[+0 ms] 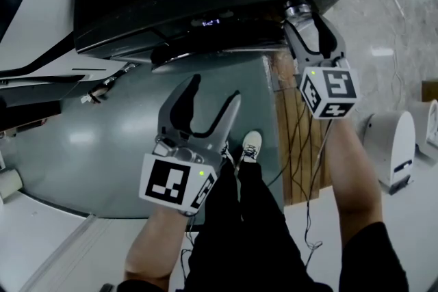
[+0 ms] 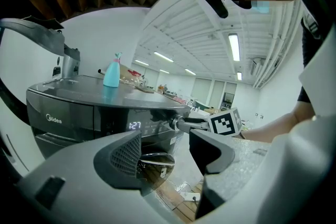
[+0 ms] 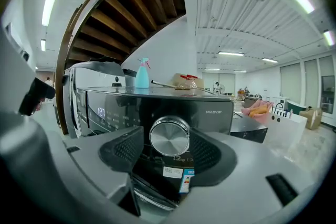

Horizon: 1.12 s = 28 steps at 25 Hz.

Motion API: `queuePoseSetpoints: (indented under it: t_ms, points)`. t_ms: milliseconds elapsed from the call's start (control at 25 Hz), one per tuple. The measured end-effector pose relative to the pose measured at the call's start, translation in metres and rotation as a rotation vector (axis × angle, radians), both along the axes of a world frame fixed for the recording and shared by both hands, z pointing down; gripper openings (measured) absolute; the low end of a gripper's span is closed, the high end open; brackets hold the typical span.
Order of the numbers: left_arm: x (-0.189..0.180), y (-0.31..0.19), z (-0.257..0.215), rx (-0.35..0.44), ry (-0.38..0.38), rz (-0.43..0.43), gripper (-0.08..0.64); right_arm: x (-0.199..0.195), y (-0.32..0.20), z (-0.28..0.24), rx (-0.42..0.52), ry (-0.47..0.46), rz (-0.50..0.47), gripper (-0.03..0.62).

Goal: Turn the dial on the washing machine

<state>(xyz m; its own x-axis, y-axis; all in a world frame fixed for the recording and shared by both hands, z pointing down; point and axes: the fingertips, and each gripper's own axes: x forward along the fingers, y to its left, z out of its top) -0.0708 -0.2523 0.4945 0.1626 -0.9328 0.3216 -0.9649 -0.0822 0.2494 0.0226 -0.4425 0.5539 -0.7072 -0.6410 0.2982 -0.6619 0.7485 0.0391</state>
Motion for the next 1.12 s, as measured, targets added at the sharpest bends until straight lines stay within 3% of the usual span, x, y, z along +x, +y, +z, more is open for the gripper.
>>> queuePoseSetpoints:
  t_ms: [520,880,1000,1120]
  points:
    - [0.009,0.006,-0.046,0.039,-0.009,-0.026,0.267,0.010,0.029,-0.047,-0.003,-0.051,-0.036,0.245]
    - [0.015,0.023,-0.099,0.057,-0.031,-0.045,0.265,0.024,0.058,-0.108,0.029,-0.095,-0.073,0.109]
    - [0.016,0.031,-0.122,0.068,-0.028,-0.052,0.252,0.028,0.069,-0.132,0.029,-0.110,-0.091,0.003]
    - [0.013,0.038,-0.146,0.082,-0.046,-0.064,0.211,0.026,0.081,-0.154,0.025,-0.124,-0.134,0.000]
